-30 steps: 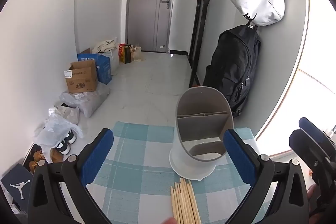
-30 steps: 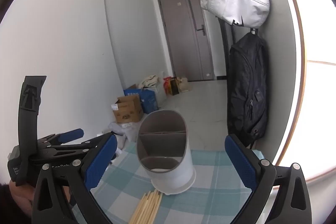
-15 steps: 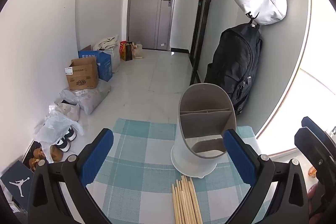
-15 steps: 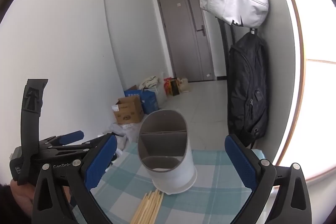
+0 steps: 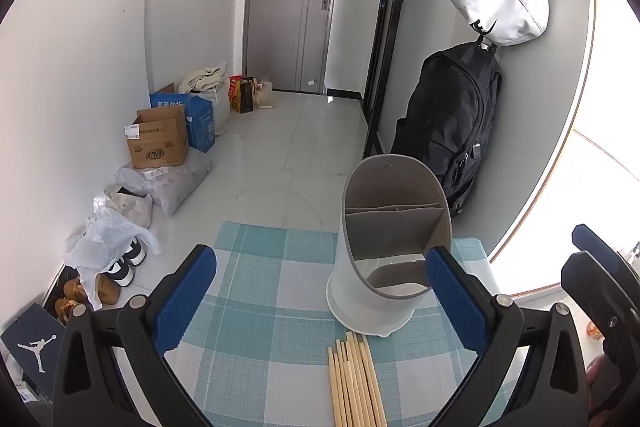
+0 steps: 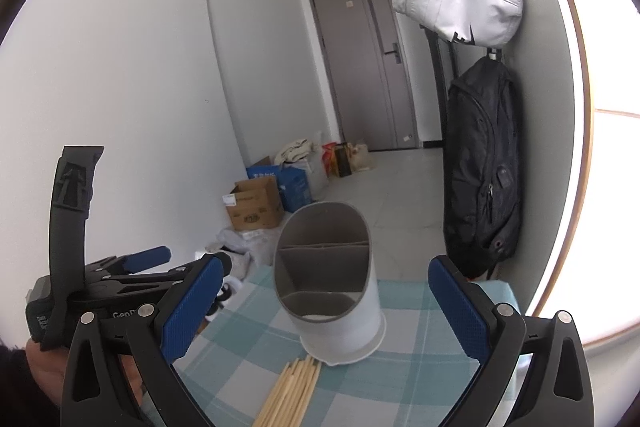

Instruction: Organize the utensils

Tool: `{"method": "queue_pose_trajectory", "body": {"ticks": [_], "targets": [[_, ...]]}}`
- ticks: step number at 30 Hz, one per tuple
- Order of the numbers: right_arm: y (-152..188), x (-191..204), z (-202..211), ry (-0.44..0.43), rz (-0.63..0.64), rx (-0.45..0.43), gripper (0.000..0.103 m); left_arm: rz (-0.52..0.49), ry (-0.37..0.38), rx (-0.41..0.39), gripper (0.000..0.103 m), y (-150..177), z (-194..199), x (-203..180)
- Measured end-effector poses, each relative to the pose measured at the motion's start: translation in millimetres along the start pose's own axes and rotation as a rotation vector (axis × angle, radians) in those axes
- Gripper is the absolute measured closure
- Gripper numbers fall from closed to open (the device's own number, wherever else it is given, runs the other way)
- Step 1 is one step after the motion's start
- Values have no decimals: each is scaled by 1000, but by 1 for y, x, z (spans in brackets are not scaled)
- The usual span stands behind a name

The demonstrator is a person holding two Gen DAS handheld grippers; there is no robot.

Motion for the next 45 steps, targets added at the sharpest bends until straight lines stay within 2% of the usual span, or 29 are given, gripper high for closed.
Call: {"method": "queue_pose_trajectory", "body": {"ticks": [45], "targets": [[0,8,1,7,51,-14,0,9,-15,19,1,3,-5,-2]]}}
Point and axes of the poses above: each gripper's, at about its wrist camera, not at the fingertips, and z roughly against the way its jaws point, x to its left, y to its underside, the point moved 4 cm from there along -z, roughly the way its jaws point, and after that the axes turned 4 degrees about y, right-handed, at the moved point
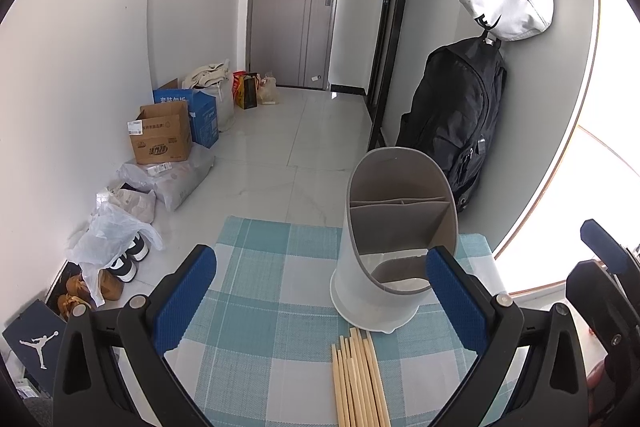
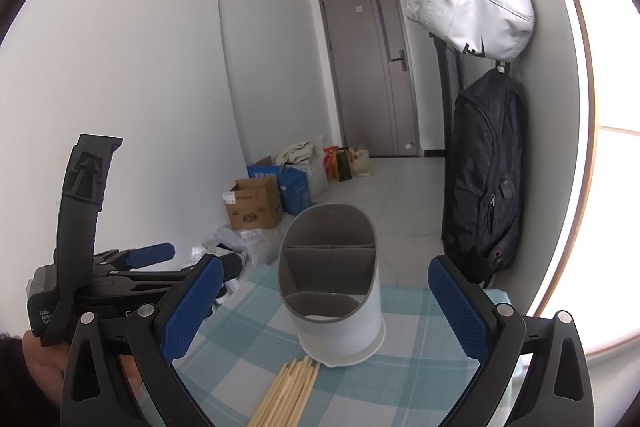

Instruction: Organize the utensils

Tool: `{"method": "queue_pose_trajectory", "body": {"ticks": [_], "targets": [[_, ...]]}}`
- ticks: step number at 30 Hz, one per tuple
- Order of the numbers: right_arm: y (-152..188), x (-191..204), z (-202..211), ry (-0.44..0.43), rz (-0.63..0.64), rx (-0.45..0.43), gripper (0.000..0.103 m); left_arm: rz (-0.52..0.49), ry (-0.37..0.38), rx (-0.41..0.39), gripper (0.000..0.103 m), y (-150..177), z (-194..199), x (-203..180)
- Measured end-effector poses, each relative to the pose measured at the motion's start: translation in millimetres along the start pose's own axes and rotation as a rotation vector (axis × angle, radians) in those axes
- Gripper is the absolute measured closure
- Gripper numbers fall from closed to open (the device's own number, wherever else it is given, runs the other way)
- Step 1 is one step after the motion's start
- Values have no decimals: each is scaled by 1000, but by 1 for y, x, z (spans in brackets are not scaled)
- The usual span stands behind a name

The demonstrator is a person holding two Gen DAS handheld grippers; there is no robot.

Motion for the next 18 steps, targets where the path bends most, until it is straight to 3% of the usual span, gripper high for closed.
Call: {"method": "queue_pose_trajectory", "body": {"ticks": [11,18], "targets": [[2,-2,-4,15,2,27,0,11,9,56,1,8,-9,4],[4,-13,-13,46,-28,68,0,19,44,149,1,19,-24,10]]}}
Point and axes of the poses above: each gripper's, at about its wrist camera, not at the fingertips, and z roughly against the way its jaws point, x to its left, y to its underside, the point moved 4 cm from there along -z, roughly the way its jaws point, and after that the axes turned 4 degrees about y, right-handed, at the moved point
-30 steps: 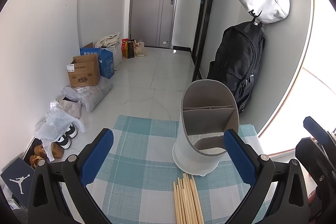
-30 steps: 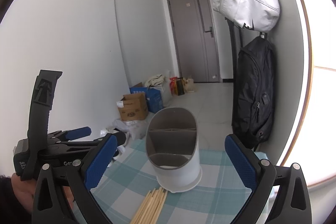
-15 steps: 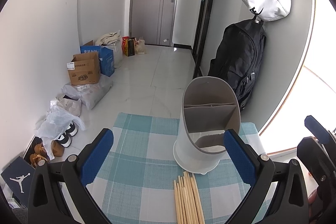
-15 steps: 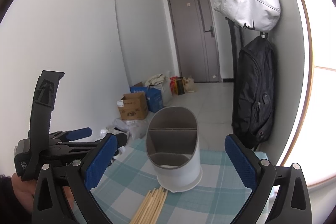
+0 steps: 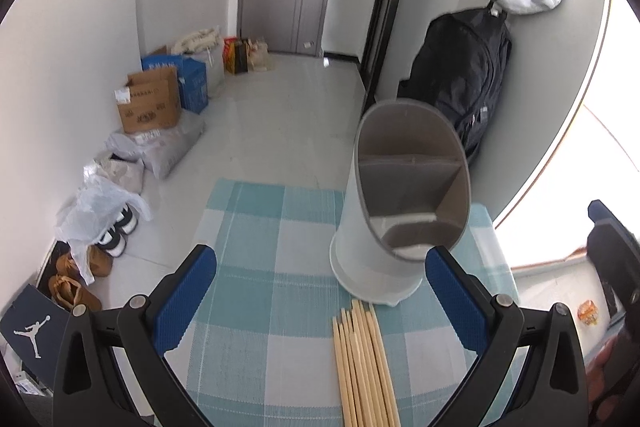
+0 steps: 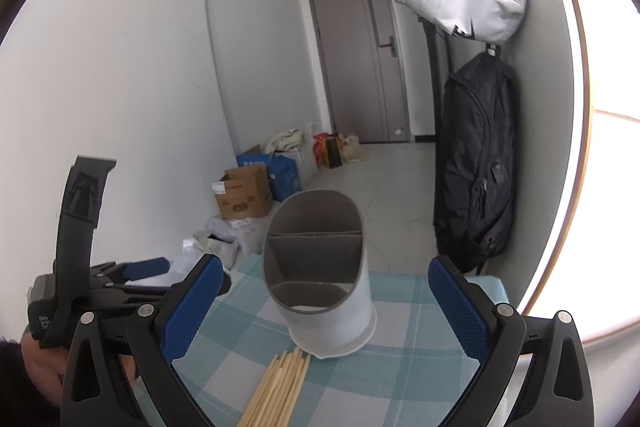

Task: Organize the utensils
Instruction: 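Lower the left tool onto the wooden chopstick pile and grasp one chopstick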

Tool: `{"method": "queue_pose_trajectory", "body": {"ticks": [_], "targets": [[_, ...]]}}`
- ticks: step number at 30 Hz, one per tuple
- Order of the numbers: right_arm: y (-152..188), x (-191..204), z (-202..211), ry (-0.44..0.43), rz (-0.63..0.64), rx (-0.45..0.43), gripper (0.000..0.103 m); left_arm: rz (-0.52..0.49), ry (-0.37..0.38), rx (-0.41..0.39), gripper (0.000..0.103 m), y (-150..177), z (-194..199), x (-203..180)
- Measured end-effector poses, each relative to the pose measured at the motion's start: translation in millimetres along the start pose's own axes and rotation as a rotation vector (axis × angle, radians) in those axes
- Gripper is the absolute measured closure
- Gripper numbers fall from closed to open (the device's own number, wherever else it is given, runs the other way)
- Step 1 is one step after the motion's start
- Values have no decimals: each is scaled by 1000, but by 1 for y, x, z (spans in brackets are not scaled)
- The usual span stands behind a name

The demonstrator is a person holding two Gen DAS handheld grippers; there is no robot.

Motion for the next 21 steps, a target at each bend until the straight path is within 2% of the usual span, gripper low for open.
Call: {"method": "queue_pose_trajectory", "body": {"ticks": [5,9,12,15,19,21], "targets": [[4,-10,-6,28,-14,38,0,-3,-7,117,1,18,-16,10],[5,-17,-10,26,-34,64,0,-35,-17,253,2,42,-34,14],[6,-21,-15,17,-55,86,0,-59,-1,354,8,59,-47,15],[5,-22,-17,8,-62,95,0,-91,-34,419,9,68,-53,14],[4,-22,-18,-13,-77,100,0,-99,-23,468,10,73,-56,8],[4,-25,-20,-24,-97,110,0,-128,-72,488,10,76,-59,5]]}}
Point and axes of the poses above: each gripper's, at about its wrist camera, not at the fingertips, and z roughly against the way its jaws point, x to its left, y to its underside, the point moved 4 cm from there along -z, roughly the way its jaws point, and after that the axes turned 4 degrees about y, right-handed, at the moved point
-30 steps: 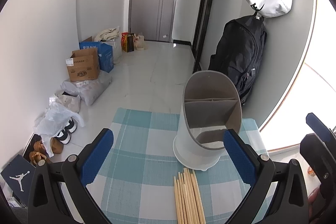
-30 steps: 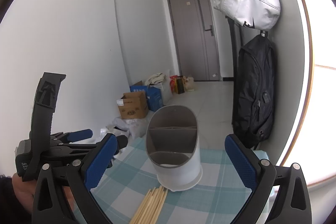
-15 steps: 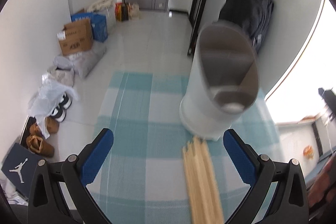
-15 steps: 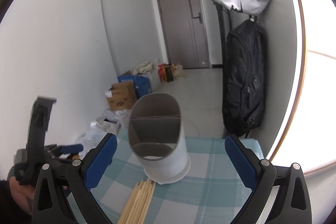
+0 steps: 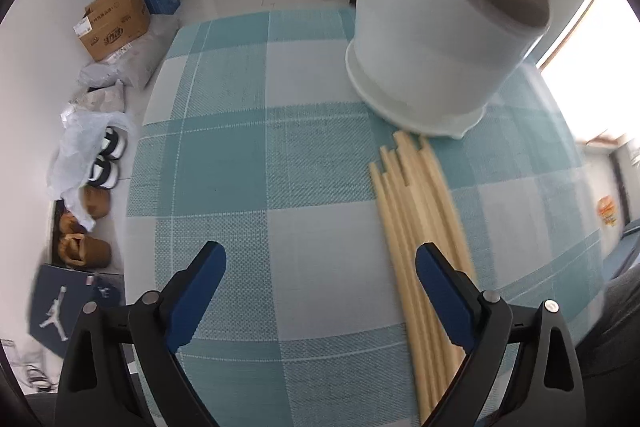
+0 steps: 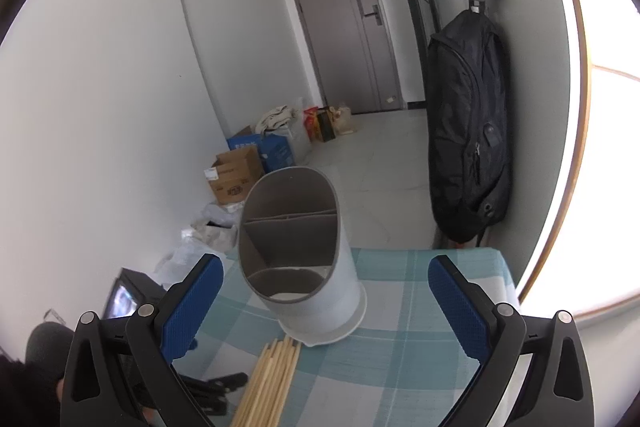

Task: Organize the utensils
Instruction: 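Lower the left tool onto the wooden chopstick pile and grasp one chopstick, then lift the chopstick with the left tool while the right tool lowers and grasps another chopstick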

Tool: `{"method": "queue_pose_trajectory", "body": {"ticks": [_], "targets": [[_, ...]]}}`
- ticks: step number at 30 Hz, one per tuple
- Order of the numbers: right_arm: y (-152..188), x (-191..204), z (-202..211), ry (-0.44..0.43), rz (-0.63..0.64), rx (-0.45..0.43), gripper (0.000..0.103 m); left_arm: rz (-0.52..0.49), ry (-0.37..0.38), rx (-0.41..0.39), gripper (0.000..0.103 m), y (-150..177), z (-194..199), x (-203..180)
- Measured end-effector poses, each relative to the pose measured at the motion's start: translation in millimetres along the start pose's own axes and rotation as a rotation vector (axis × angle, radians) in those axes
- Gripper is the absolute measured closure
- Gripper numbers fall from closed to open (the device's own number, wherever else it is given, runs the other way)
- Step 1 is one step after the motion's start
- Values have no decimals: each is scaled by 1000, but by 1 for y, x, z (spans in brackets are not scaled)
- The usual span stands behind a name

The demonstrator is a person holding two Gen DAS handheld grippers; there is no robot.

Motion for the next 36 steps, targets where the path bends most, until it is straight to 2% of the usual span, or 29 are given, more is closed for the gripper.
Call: {"method": "queue_pose_trajectory", "body": {"ticks": [5,8,12,15,19,21,23,24,26,28,31,33,36], "targets": [[0,-7,-2,-13,-42,17,0,-3,-2,17,10,2,-4,-5],[-1,-10,1,-15,-53,13,0,-15,-57,10,9,-1,-2,-7],[-1,-10,1,-15,-48,14,0,21,-64,40,10,-1,0,-2],[-2,-9,3,-21,-40,11,0,53,-21,45,13,3,-8,3],[-2,-7,4,-24,-35,6,0,31,-33,29,18,2,-8,-2],[-2,-5,5,-26,-30,4,0,35,-19,26,25,-1,-7,-4],[-1,-4,5,-22,-19,1,0,16,-11,17,49,-6,-7,-5],[-1,-3,5,-19,-13,2,0,3,-1,14,57,-7,-6,-8],[0,-3,4,-17,-11,5,0,-23,15,14,85,-8,-8,-9],[1,-4,3,-23,-19,16,0,-38,33,19,98,-7,-8,-10],[7,-5,-3,-43,-44,71,0,-26,43,10,100,-8,-10,-8],[14,-3,-7,-54,-46,115,0,12,86,5,101,-9,-10,0],[24,0,-12,-61,-36,165,0,52,107,-48,101,-11,-1,11]]}}
Point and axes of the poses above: each gripper's, at about its wrist camera, not at the fingertips, and z roughly against the way its jaws point, x to its left, y to its underside, the point moved 4 cm from there along -z, roughly the way its jaws point, and after that the axes turned 4 degrees about y, right-handed, at the moved point
